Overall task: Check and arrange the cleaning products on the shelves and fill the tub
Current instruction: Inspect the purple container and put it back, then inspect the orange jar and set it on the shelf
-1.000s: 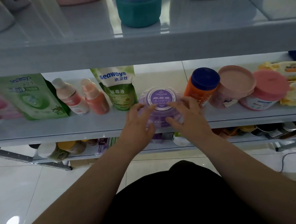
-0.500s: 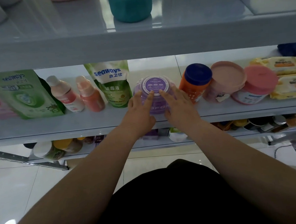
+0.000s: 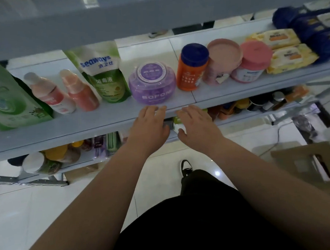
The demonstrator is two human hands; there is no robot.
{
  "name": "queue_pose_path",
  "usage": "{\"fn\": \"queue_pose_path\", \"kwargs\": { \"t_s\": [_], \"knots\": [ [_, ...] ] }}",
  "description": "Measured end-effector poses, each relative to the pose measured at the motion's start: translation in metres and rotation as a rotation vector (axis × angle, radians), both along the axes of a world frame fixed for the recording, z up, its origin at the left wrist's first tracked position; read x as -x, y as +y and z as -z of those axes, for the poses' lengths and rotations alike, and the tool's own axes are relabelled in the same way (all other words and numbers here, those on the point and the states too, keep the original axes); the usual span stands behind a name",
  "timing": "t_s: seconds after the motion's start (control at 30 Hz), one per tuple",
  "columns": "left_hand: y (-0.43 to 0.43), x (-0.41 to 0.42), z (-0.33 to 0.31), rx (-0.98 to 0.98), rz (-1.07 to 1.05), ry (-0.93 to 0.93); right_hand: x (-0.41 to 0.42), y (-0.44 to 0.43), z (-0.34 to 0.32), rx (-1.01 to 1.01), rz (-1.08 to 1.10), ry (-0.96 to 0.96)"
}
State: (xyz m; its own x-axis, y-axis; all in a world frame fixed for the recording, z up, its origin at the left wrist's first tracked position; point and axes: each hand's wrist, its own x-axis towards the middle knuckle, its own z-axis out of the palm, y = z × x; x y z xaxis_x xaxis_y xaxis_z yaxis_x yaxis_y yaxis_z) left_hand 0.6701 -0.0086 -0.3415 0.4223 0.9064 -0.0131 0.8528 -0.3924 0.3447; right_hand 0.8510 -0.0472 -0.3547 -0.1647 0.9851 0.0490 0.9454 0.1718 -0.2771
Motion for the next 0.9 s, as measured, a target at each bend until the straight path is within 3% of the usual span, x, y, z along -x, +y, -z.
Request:
{"fn": "queue_pose_path", "kwargs": {
  "t_s": [0.27,0.6,0.77,0.9],
  "knots": [
    [0.011,-0.049,-0.003,0.020,0.037,-0.001,-0.058,0.016,0.001,0.012,0.005,-0.043],
    [0.103,-0.147,-0.041,-0.127,-0.184,-0.122,-0.143,0.089,-0.015,0.001,-0.113,-0.070],
    [0.149,-0.179,-0.050,0.070,-0.324,-0.084,-0.173,0.107,-0.014,0.024,-0.220,-0.068],
    [0.163,-0.185,-0.046,0.111,-0.371,-0.144,-0.188,0.115,-0.011,-0.033,-0.302,-0.022]
  ]
}}
